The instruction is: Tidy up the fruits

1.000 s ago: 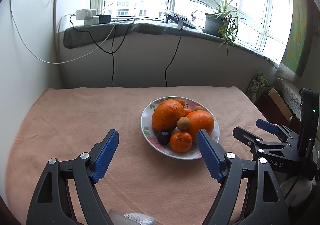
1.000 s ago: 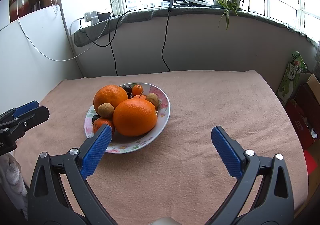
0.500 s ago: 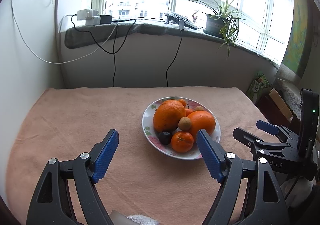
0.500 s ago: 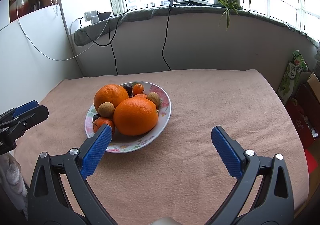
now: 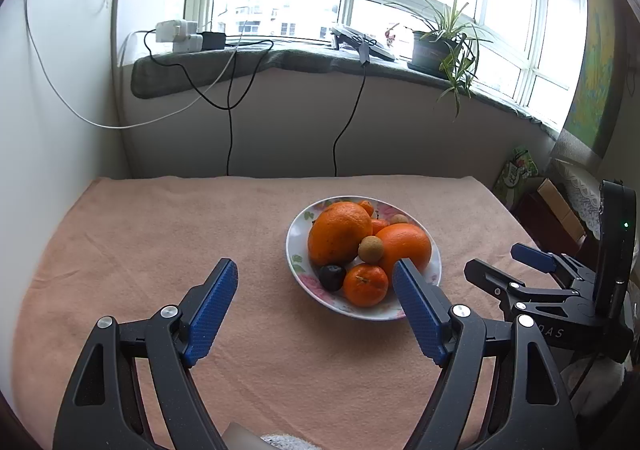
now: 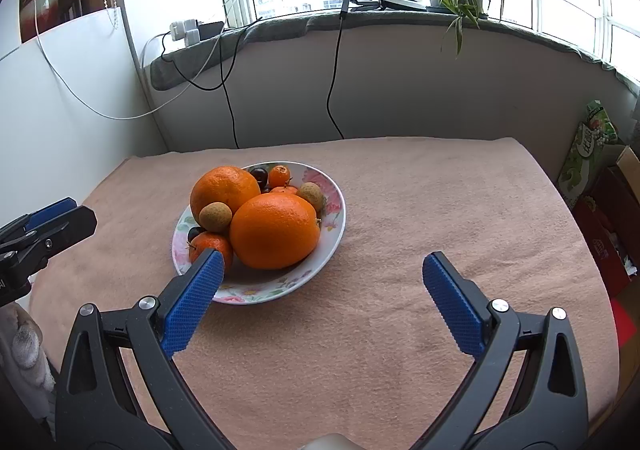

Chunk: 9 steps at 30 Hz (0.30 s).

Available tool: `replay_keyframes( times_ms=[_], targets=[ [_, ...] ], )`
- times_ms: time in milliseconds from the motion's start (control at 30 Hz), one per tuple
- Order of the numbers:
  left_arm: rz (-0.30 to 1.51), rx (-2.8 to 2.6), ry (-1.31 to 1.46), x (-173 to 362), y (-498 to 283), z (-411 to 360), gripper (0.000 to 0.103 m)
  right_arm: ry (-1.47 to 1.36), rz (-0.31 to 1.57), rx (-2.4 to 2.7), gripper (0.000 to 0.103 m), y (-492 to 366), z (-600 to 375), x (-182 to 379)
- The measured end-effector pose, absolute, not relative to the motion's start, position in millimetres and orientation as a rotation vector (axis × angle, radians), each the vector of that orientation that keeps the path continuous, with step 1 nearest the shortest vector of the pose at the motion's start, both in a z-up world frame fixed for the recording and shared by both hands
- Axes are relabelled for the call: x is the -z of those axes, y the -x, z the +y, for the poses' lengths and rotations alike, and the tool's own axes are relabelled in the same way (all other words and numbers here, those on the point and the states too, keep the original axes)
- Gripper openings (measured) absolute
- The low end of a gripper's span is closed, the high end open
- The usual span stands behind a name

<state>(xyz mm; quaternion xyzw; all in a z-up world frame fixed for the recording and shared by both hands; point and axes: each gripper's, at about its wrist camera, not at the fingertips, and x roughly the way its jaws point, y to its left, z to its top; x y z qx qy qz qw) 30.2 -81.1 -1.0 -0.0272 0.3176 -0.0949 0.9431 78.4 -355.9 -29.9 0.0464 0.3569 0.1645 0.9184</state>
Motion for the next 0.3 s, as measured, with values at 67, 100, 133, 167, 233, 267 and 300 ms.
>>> replay_keyframes(
  times_ms=[67, 100, 133, 167, 233, 267, 300],
  targets=[
    [0.643, 0.191, 0.054, 0.9, -29.5, -81.0, 0.080, -0.096, 0.735, -0.340, 0.101, -78.5, -355.4, 30.4],
    [0.641, 0.190, 0.053, 0.9, -29.2, -81.2, 0.080, -0.096, 0.735, -0.339, 0.101, -78.5, -355.5, 30.3],
    [0.639, 0.190, 0.053, 0.7, -29.0, -81.0, 0.080, -0.096, 0.735, -0.339, 0.101, -78.3, -355.2, 30.4],
    [0.637, 0.189, 0.053, 0.8, -28.8, -80.8, 0.080, -0.096, 0.734, -0.340, 0.101, -78.8, -355.6, 30.3],
    [0.636, 0.190, 0.053, 0.9, -28.8, -80.8, 0.080, -0.096, 0.735, -0.340, 0.101, -78.9, -355.4, 30.6],
    [0.638, 0.189, 0.053, 1.1, -29.1, -80.6, 0.080, -0.095, 0.735, -0.340, 0.101, -79.2, -355.8, 30.4],
    [0.640, 0.187, 0.055, 1.4, -29.7, -80.2, 0.080, -0.095, 0.735, -0.340, 0.101, -79.2, -355.8, 30.4]
  ],
)
